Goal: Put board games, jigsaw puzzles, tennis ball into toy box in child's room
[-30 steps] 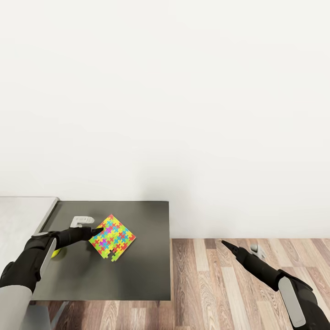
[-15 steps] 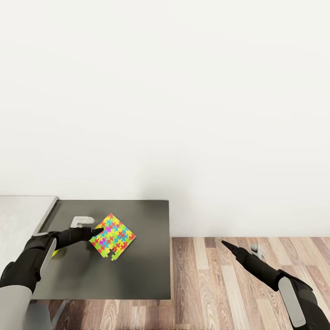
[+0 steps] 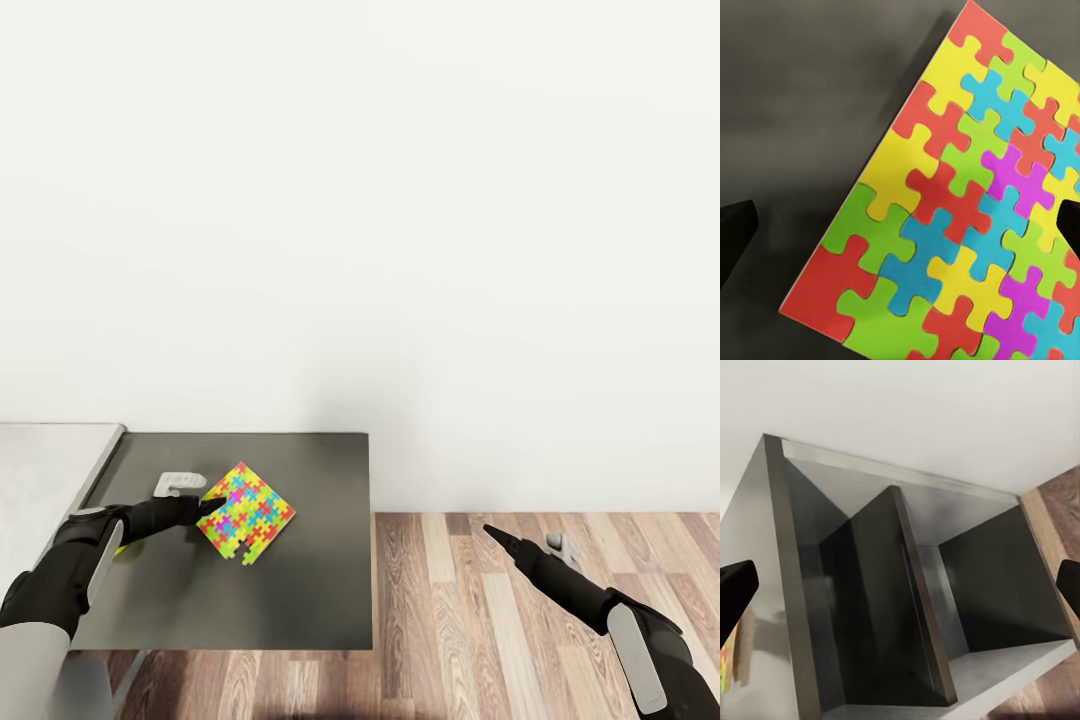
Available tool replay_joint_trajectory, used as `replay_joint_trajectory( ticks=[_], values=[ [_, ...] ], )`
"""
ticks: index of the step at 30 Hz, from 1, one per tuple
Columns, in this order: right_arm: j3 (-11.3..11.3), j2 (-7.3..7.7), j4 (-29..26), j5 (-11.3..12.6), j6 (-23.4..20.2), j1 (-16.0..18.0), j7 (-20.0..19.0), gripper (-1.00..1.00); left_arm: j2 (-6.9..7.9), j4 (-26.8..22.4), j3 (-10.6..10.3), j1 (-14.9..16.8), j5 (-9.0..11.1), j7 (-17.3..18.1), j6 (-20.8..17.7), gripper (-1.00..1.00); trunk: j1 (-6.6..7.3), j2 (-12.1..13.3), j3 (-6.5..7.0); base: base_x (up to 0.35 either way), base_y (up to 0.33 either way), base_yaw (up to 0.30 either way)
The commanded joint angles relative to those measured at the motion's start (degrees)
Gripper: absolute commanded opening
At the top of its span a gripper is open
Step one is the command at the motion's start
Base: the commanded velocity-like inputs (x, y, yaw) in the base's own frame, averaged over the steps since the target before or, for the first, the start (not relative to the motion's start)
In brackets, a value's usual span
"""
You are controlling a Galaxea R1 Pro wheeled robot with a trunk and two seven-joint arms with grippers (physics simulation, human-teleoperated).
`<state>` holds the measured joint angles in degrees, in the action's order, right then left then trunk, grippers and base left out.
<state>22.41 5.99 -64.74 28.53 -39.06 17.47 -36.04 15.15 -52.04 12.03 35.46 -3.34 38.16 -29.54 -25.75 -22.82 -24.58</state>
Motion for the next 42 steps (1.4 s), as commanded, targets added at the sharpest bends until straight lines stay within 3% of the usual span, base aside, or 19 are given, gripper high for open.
replay_joint_trajectory(
  ticks=[1, 26, 42],
  values=[
    [0.09, -0.01, -0.02, 0.21, -0.4, 0.04, -0.08, 1.0, -0.03, -0.05, 0.16, 0.04, -0.35, 0.43, -0.33, 1.0, -0.03, -0.1, -0.15, 0.0, 0.0, 0.0],
    [0.09, 0.02, -0.03, 0.21, -0.4, 0.02, -0.08, 1.0, -0.03, 0.0, 0.1, 0.04, -0.35, 0.41, -0.19, 1.0, -0.03, -0.1, -0.58, 0.0, -0.002, 0.0],
    [0.09, 0.01, -0.03, 0.21, -0.4, 0.02, -0.08, 1.0, -0.12, 0.01, 0.1, 0.04, -0.43, 0.34, 0.01, 1.0, -0.03, -0.1, -0.58, 0.0, -0.114, 0.0]
  ],
)
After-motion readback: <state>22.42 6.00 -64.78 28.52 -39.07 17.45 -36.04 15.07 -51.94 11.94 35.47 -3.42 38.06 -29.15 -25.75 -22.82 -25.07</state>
